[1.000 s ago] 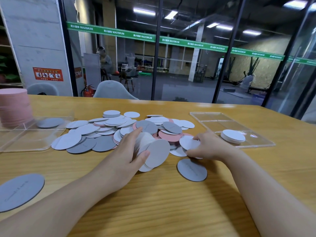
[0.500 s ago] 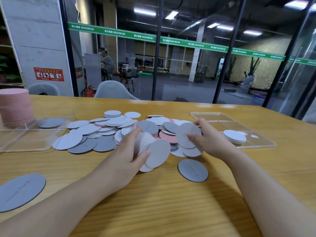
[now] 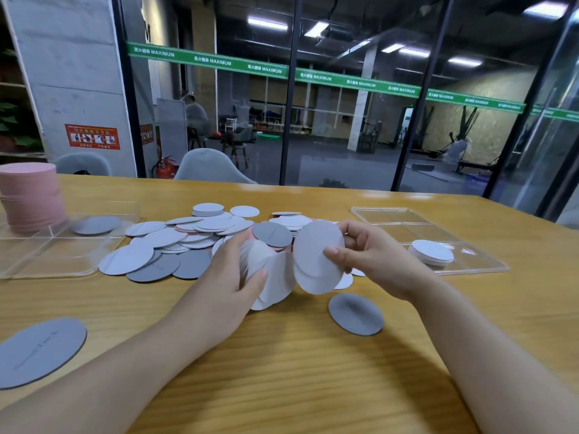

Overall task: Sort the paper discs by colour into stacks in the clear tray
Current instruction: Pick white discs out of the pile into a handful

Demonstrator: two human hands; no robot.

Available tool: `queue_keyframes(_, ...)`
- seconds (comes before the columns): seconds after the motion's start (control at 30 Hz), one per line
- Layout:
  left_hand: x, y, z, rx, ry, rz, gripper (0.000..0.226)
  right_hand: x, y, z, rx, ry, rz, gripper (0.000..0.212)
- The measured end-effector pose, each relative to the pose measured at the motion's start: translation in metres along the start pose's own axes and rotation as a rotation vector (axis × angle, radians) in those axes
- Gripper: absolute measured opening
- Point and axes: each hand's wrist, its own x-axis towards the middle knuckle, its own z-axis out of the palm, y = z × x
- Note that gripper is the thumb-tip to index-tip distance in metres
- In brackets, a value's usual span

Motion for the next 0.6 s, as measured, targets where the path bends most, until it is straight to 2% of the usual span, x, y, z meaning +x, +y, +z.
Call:
queue_keyframes(0.1, 0.001, -0.001, -0.001, 0.012, -0.024, 0.010, 0.063, 0.005, 0.005, 0.014, -0.143, 0.010, 0.026, 0.011)
queue_keyframes(0.27, 0.002, -0.002, 0.000, 0.018, -0.064, 0.032, 0.069, 0.010, 0.010, 0.031, -0.425, 0.125, 0.041, 0.024)
queue_keyframes(0.47, 0.002, -0.005, 0.003, 0.120, -0.071, 0.056, 0.079, 0.008, 0.010, 0.049, -0.535, 0.006, 0.054, 0.024)
queue_keyframes(0.6, 0.003, -0.005, 0.003, 0.159, -0.110, 0.072, 0.077, 0.007, 0.011, 0.055, -0.531, -0.052, 0.041, 0.048)
